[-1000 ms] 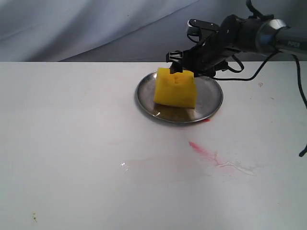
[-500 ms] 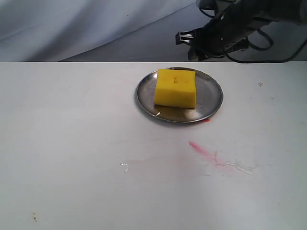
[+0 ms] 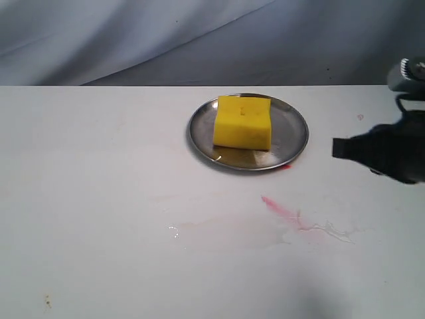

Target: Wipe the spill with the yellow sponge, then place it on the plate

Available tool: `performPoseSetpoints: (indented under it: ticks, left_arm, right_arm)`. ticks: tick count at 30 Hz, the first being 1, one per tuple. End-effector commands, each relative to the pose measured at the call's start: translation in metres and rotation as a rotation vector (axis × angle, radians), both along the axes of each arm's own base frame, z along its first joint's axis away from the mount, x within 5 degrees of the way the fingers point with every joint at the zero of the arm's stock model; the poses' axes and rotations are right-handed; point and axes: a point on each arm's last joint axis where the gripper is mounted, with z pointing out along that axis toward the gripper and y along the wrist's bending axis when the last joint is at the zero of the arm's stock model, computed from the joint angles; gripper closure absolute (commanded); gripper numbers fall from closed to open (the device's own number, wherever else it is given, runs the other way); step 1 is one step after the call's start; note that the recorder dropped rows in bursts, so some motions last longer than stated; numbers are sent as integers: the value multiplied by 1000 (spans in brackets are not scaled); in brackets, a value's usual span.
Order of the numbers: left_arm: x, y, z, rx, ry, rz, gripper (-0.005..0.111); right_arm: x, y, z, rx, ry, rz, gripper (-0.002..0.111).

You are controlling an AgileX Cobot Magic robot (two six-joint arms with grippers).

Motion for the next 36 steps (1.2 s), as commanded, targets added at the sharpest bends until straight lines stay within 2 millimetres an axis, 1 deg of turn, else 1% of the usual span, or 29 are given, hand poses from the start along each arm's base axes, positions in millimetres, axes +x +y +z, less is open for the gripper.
performPoseSetpoints:
  ticks: [1,6,10,12,18,27,28,30,33,36]
  left_arm:
    - [0,0,-1,-4,-5,-2,107]
    - [0,0,-1,-4,-5,-2,107]
    - [0,0,-1,-4,-5,-2,107]
    - [0,0,-1,-4,-5,-2,107]
    - [0,0,-1,-4,-5,-2,107]
    - [0,0,-1,-4,-5,-2,107]
    - [0,0,-1,-4,-5,-2,107]
    - [0,0,-1,-4,-5,-2,107]
    - [0,0,-1,-4,-5,-2,107]
    - [0,0,-1,-4,-5,-2,107]
  right_arm:
    - [-47,-23,4,43,-105,-8,107]
    - [-85,-40,12,96,-254,-5,107]
    - [-105,-52,11,77,-403,1,107]
    - [-110,-58,7,50,-453,-14,107]
    - [-123,-73,-12,15,-504,-112,107]
    - [-141,-84,-37,18,-611,-195,107]
    - [-143,-85,-39,18,-624,-200,107]
    - [-146,-86,-36,28,-667,-212,107]
    - [-151,-87,-36,-8,-704,-199,107]
    - [-151,-87,-35,-43,-717,-191,107]
